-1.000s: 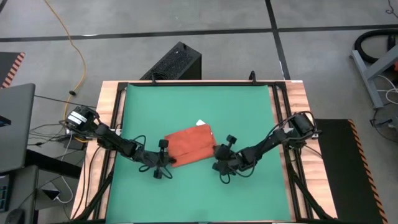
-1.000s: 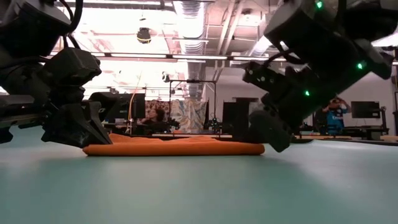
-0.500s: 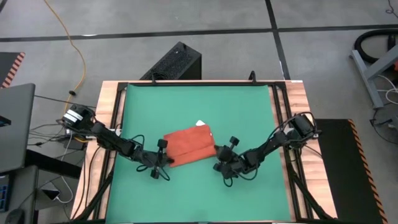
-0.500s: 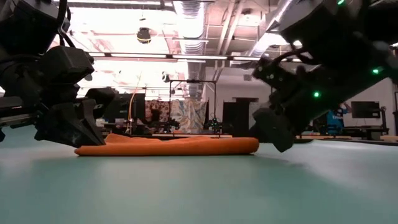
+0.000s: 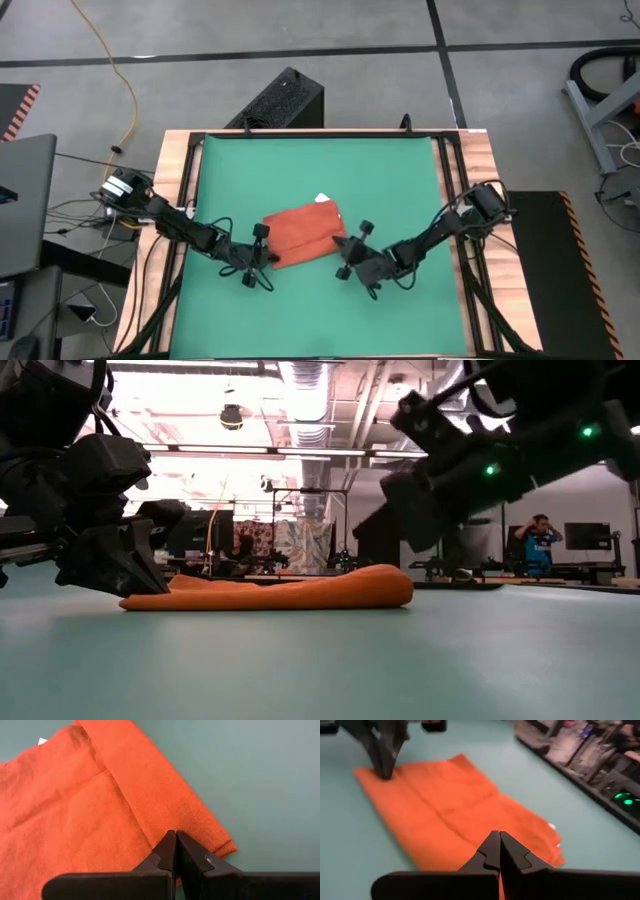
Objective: Roll towel into tight, uniform cylinder
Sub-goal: Roll the orange towel
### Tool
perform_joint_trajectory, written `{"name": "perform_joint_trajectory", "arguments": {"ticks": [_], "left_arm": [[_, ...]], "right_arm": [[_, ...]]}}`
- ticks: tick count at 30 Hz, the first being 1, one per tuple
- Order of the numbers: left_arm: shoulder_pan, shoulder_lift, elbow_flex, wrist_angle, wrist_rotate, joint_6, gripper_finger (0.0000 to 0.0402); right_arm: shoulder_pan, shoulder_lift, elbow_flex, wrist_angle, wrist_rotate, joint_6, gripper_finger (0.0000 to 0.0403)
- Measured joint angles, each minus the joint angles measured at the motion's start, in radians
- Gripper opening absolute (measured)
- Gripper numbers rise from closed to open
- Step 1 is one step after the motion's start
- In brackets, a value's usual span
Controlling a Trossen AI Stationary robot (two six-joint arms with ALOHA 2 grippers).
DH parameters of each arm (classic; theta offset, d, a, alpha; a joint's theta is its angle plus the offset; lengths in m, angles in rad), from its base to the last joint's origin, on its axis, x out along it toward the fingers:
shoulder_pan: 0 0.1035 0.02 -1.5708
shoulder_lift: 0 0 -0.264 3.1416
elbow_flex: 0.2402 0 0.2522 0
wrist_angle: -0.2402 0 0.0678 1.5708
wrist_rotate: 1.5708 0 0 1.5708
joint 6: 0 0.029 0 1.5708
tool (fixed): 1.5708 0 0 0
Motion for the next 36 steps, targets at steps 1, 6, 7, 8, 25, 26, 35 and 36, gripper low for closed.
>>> {"name": "perform_joint_trajectory", "arguments": {"ticks": [1,6,7,8,25,26,35,36], "left_arm": [[0.000,0.000,0.000,0.000,0.000,0.000,0.0000],[0.000,0.000,0.000,0.001,-0.001,-0.006,0.0000],[0.000,0.000,0.000,0.001,-0.001,-0.007,0.0000],[0.000,0.000,0.000,0.000,-0.002,-0.006,0.0000],[0.004,-0.001,-0.001,-0.034,-0.133,0.155,0.0000],[0.010,-0.001,-0.002,-0.021,-0.141,0.159,0.0000],[0.050,-0.073,-0.004,0.013,-0.189,0.091,0.0000],[0.049,-0.100,-0.004,-0.014,-0.187,0.063,0.0000]], "right_arm": [[-0.008,0.000,-0.001,-0.008,-0.019,-0.001,0.0017],[-0.039,0.037,-0.010,-0.005,-0.126,0.052,0.0017],[-0.039,0.060,-0.010,-0.005,-0.130,0.071,0.0017],[-0.039,0.083,-0.010,-0.002,-0.136,0.094,0.0017],[0.059,0.210,-0.001,0.024,-0.060,0.491,0.0017],[0.062,0.210,0.004,0.024,-0.061,0.493,0.0017],[0.064,0.212,0.036,0.003,-0.083,0.497,0.0017],[0.064,0.212,0.036,0.002,-0.084,0.497,0.0017]]}}
